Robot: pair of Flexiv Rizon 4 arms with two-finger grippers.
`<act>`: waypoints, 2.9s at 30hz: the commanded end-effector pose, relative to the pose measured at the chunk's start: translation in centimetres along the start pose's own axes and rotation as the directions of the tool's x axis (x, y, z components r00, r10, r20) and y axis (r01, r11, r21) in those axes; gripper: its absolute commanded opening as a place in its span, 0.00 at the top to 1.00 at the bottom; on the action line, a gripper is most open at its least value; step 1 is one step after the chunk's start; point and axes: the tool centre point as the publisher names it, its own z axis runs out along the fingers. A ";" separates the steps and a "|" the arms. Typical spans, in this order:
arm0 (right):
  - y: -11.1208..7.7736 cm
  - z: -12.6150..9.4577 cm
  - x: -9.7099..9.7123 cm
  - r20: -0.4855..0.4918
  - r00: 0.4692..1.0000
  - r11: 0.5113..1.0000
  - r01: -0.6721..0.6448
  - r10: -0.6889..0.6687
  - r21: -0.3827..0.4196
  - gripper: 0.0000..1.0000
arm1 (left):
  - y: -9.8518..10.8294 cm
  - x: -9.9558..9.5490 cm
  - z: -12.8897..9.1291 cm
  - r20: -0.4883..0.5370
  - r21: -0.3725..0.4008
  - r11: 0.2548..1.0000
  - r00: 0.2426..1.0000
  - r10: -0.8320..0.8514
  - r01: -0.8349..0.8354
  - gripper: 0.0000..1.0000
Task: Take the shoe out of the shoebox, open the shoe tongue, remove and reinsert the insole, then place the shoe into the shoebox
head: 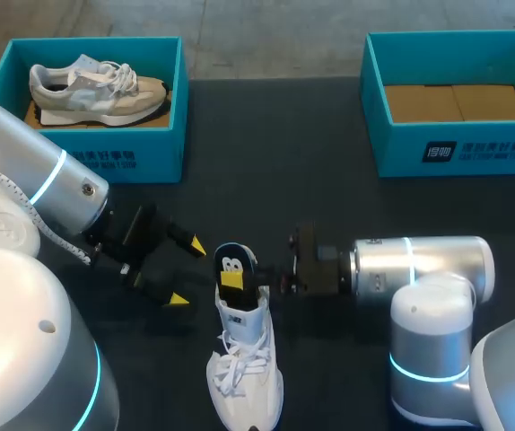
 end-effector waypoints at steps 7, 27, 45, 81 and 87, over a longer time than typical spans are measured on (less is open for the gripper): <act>0.5 0.3 -0.6 0.013 1.000 1.000 -0.016 0.016 -0.003 1.00 | -0.1 0.1 0.0 0.001 -0.003 1.000 1.000 0.000 0.000 0.00; -1.2 0.2 -1.6 0.077 0.992 0.995 -0.103 0.101 0.020 1.00 | -0.1 0.1 0.0 0.001 -0.003 1.000 1.000 0.000 0.000 0.00; -3.5 -0.3 -0.9 0.103 0.981 0.983 -0.172 0.166 0.062 1.00 | -0.1 0.1 0.0 0.001 -0.003 1.000 1.000 0.000 0.000 0.00; -0.2 -1.1 0.4 0.135 0.991 0.998 0.014 -0.022 0.060 0.57 | -0.1 0.1 0.0 0.001 -0.003 1.000 1.000 0.000 0.000 0.00; 0.1 -1.9 0.4 0.157 0.987 0.998 0.026 -0.035 0.063 0.56 | -0.1 0.1 0.0 0.001 -0.003 1.000 1.000 0.000 0.000 0.00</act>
